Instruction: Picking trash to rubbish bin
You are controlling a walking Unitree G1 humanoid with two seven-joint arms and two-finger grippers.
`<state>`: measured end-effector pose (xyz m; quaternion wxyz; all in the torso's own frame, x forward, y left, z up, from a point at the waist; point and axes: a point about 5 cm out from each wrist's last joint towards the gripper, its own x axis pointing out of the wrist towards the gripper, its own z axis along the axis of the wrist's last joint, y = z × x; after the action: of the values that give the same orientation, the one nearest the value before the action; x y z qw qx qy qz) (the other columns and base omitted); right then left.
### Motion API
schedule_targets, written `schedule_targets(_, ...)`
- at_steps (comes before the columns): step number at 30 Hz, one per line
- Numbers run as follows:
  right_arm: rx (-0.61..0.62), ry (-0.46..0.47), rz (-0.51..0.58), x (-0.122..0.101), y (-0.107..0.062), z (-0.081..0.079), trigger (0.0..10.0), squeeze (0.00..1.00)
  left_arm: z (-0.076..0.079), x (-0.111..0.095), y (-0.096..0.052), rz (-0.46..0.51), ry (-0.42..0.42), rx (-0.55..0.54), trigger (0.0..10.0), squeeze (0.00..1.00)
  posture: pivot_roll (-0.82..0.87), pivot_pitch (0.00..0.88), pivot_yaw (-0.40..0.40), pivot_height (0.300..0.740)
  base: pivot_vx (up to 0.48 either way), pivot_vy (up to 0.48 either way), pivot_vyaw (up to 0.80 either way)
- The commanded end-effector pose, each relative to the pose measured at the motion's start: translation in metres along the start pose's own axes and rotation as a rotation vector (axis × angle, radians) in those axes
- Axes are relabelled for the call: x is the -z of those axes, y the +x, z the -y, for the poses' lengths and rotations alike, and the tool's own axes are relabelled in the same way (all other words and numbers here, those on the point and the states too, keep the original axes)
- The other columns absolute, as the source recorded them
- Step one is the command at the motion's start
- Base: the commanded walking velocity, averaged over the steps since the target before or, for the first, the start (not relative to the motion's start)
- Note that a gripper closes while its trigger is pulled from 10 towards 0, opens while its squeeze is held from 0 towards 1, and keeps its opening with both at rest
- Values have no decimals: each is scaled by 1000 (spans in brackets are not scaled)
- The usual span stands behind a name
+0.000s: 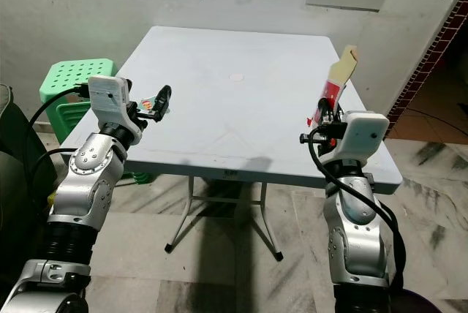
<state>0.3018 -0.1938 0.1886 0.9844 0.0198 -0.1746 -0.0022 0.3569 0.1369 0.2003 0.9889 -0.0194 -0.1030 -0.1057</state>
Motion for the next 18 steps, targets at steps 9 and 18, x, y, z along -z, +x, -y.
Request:
schedule_targets(9, 22, -19, 22, -7, -3, 8, 10000, 0, 6, 3, -2, -8, 2, 13, 10000, 0, -66, 0, -17, 740, 0, 0, 0)
schedule_targets(18, 26, -19, 18, -6, -4, 9, 10000, 0, 4, 4, -2, -12, 0, 12, 10000, 0, -66, 0, -18, 740, 0, 0, 0)
